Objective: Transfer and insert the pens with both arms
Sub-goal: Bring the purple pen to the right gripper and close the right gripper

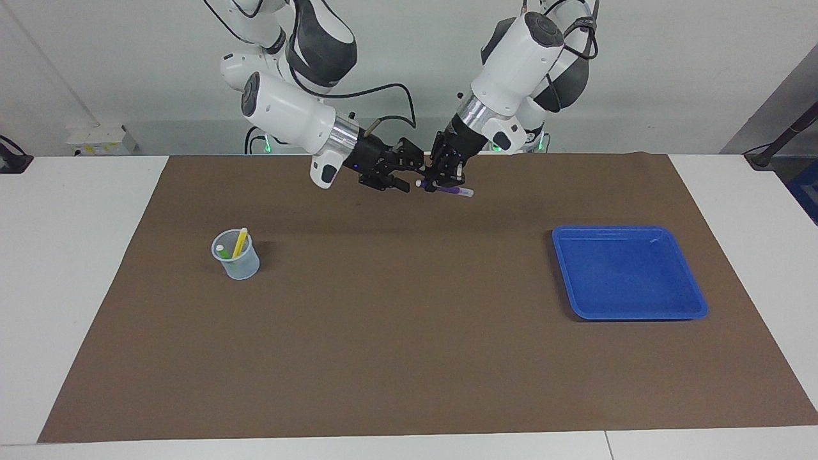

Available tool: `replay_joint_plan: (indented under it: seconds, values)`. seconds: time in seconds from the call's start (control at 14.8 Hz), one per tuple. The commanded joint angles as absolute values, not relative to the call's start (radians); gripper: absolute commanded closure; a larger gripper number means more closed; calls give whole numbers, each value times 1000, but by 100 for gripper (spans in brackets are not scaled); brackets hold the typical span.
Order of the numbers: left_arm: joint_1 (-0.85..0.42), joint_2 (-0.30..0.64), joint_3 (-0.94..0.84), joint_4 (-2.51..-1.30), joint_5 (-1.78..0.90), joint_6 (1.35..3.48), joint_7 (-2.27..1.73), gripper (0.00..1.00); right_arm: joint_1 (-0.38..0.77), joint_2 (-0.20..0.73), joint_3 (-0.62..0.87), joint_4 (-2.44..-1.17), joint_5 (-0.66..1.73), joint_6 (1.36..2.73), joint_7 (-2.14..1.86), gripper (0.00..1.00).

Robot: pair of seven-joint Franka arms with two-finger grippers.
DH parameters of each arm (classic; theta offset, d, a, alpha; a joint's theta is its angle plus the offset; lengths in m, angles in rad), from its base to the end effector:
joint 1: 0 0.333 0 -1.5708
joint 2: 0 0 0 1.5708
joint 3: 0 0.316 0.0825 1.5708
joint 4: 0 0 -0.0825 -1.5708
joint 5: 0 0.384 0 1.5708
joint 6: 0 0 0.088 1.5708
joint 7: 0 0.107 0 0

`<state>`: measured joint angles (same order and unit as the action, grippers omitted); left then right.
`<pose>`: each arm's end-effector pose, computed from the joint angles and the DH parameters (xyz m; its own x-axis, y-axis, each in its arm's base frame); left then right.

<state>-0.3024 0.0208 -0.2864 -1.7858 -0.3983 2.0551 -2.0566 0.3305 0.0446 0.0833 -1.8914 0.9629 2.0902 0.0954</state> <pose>0.4833 -0.3461 0.5604 -0.0350 0.8990 -0.4365 0.9991 0.0425 0.0073 0.5293 0.2758 0.5127 0.9906 -0.0670 -0.1196 -0.1348 -0.6347 -0.7609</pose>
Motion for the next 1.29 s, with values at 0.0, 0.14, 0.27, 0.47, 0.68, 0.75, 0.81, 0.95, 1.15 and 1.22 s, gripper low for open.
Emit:
replay_joint_plan:
  seconds: [0.0,0.14,0.27,0.47,0.68,0.75,0.81,0.95,1.15,1.22]
  values:
    - [-321,-9,-276,-1825,-417,2079,-2066,100,327,46,87,-1887,992,2092,91,43]
    - [-333,-12,-276,-1827,-417,2075,-2068,100,327,46,87,-1888,992,2092,91,49]
    - [-334,-12,-276,-1827,-417,2077,-2066,100,328,46,87,-1888,992,2092,91,56]
    - [-334,-12,-279,-1825,-422,2079,-2066,100,327,46,87,-1888,992,2092,91,60]
    - [-333,-14,-279,-1825,-459,2085,-2057,100,328,46,87,-1888,991,2094,91,60]
    - [-333,-14,-281,-1824,-460,2086,-2057,100,328,46,87,-1890,991,2092,92,60]
    - [-333,-17,-281,-1824,-468,2086,-2056,100,328,46,87,-1890,991,2094,94,60]
    - [-333,-21,-281,-1824,-485,2086,-2051,100,328,46,86,-1893,989,2094,95,60]
    - [-330,-23,-282,-1822,-508,2088,-2048,100,328,44,86,-1893,988,2094,98,72]
    - [-328,-25,-281,-1824,-520,2088,-2031,100,328,44,86,-1893,988,2092,98,75]
